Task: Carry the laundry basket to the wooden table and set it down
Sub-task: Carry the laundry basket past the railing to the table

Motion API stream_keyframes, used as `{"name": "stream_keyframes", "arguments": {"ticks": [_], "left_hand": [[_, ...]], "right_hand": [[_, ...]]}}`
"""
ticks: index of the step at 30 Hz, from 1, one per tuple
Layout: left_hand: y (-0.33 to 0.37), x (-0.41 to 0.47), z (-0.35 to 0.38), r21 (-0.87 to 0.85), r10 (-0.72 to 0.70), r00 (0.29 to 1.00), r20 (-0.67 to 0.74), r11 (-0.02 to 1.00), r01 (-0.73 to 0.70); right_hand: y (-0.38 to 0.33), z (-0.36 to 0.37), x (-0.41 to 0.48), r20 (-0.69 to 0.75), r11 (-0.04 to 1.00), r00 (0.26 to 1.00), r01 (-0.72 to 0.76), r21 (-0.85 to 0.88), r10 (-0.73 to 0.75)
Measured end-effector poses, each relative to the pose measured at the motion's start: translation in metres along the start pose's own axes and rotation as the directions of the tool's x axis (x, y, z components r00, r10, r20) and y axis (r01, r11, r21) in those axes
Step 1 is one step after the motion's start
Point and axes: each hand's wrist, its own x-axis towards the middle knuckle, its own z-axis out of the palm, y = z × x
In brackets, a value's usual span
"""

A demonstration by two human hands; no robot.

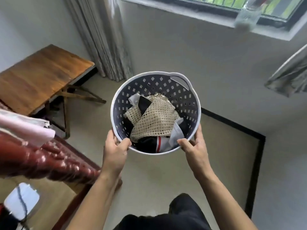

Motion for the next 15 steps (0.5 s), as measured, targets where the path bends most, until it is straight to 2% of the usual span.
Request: {"name": "stream_keyframes", "arguments": {"ticks": [4, 9, 12, 15], "left_hand": [[0.021, 0.075, 0.051, -0.013, -0.012, 0.999, -0.044, 1.0, 0.011], [0.038, 0.164, 0.094, -0.049, -0.018, 0.981, -0.191, 0.999, 0.008], [0.053, 0.202, 0.098, -0.081, -0.034, 0.957, -0.286, 0.997, 0.011], [0.06, 0.233, 0.088, -0.115, -0.04, 0.905, -0.424, 0.993, -0.009]], "right_hand": [[-0.023, 0.002, 0.1, 0.048, 1.0, 0.999, 0.023, -0.018, -0.022], [-0.046, 0.019, 0.225, 0.187, 0.999, 0.982, 0.035, -0.042, -0.026], [-0.068, 0.044, 0.286, 0.305, 0.996, 0.952, 0.056, -0.068, -0.032], [-0.089, 0.082, 0.333, 0.443, 0.991, 0.896, 0.094, -0.096, -0.042]]}}
